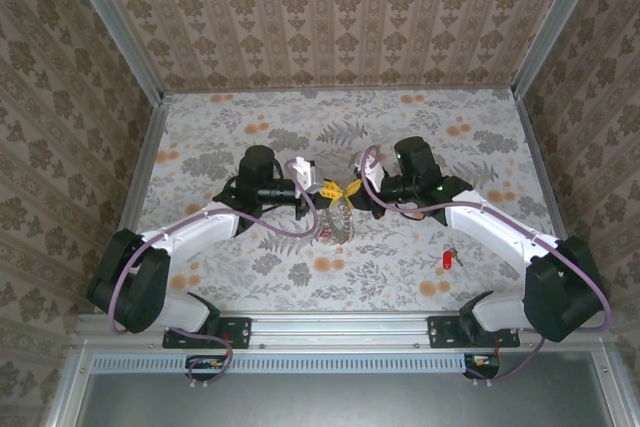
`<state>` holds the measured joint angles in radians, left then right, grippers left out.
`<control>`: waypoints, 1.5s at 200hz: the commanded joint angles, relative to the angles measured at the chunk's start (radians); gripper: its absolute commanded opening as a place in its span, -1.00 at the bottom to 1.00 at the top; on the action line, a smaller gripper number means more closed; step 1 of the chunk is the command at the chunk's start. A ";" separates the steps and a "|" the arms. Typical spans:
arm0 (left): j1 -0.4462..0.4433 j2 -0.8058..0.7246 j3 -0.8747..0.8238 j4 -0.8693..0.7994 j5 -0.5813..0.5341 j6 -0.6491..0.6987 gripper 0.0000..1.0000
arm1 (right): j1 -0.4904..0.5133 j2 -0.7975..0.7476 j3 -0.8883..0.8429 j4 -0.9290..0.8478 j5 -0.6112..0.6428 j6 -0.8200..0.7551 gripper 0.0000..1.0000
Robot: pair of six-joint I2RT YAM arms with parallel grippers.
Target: Put the keys on the keyring
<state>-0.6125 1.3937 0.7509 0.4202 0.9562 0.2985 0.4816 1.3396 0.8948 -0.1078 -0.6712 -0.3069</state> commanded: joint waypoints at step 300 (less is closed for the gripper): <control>-0.346 0.559 0.754 -1.110 -0.436 0.632 -1.00 | -0.271 -0.173 -0.170 -0.355 0.442 0.828 -0.16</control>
<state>-0.9379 1.9244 1.4658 -0.6456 0.5362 0.8959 0.2150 1.1999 0.7544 -0.4461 -0.2604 0.4835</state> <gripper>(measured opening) 0.043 0.422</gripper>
